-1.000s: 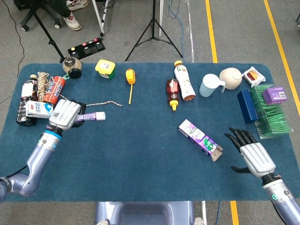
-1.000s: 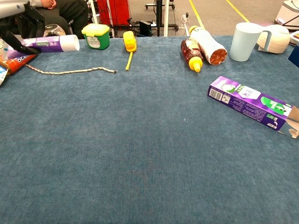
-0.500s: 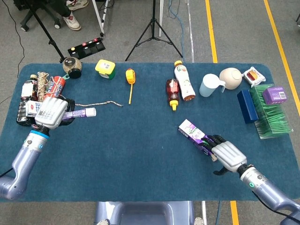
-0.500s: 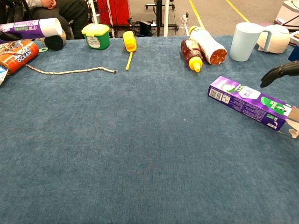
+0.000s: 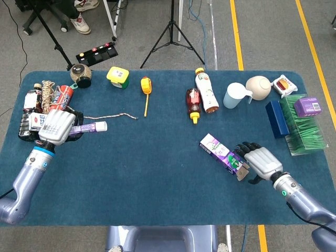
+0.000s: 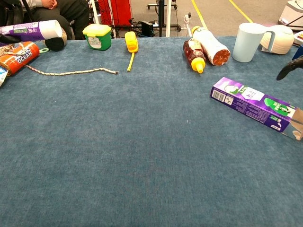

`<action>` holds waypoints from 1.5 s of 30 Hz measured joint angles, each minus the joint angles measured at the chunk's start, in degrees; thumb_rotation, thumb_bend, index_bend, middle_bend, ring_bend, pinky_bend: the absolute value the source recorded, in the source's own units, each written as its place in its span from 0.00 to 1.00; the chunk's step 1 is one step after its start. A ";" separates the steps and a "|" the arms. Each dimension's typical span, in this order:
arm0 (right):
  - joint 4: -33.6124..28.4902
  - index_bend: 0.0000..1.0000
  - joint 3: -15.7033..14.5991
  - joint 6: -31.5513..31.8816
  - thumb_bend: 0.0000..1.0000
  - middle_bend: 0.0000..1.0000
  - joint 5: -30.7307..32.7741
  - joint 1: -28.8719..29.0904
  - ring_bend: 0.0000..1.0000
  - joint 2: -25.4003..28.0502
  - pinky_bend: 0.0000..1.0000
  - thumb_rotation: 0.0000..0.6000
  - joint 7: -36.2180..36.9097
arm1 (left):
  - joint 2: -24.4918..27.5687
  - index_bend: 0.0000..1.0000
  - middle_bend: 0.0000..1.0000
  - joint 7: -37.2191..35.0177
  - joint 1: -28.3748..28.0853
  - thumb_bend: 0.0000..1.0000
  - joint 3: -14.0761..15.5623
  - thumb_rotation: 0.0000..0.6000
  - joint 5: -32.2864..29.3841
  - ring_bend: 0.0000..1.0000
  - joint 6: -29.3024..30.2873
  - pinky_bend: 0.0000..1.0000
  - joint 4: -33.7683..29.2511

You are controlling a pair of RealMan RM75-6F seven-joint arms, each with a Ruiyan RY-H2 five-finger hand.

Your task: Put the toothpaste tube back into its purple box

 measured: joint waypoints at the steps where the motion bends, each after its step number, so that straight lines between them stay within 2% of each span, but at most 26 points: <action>1: 0.71 0.17 -0.04 -0.78 0.00 0.15 0.83 0.26 0.11 0.09 0.17 1.00 -0.33 | 0.02 0.66 0.59 -0.02 0.03 0.38 -0.02 1.00 0.02 0.50 0.00 0.67 -0.04; 5: 2.94 0.18 -0.62 -5.25 0.00 0.18 4.67 1.80 0.14 0.30 0.19 1.00 -1.92 | 0.10 0.66 0.59 -0.05 0.18 0.38 -0.08 1.00 0.05 0.50 -0.04 0.67 -0.18; 13: 6.05 0.20 -2.03 -9.52 0.00 0.22 10.21 3.99 0.18 -0.49 0.23 1.00 -4.77 | 0.16 0.66 0.59 -0.14 0.42 0.38 -0.21 1.00 0.20 0.50 -0.01 0.67 -0.16; 19: 4.82 0.23 -3.86 -12.90 0.00 0.28 12.66 5.79 0.21 -0.19 0.25 1.00 -7.44 | 0.20 0.66 0.59 -0.20 0.47 0.38 -0.35 1.00 0.39 0.50 0.00 0.67 -0.44; 27: -0.61 0.25 -5.63 -17.71 0.02 0.28 17.04 10.20 0.22 0.22 0.26 1.00 -8.83 | 0.64 0.66 0.59 -0.45 0.78 0.38 -0.57 1.00 0.61 0.50 0.31 0.67 -0.76; 37: -4.67 0.25 -6.13 -15.53 0.02 0.27 17.46 13.15 0.21 -3.73 0.25 1.00 -11.44 | 0.72 0.66 0.59 -1.31 1.12 0.38 -0.65 1.00 0.61 0.50 0.22 0.67 0.04; 45: -6.01 0.25 -4.54 -10.41 0.02 0.26 19.16 15.54 0.20 -10.43 0.25 1.00 -13.86 | 0.29 0.66 0.59 -2.07 1.16 0.38 -0.69 1.00 0.66 0.50 -0.21 0.67 1.08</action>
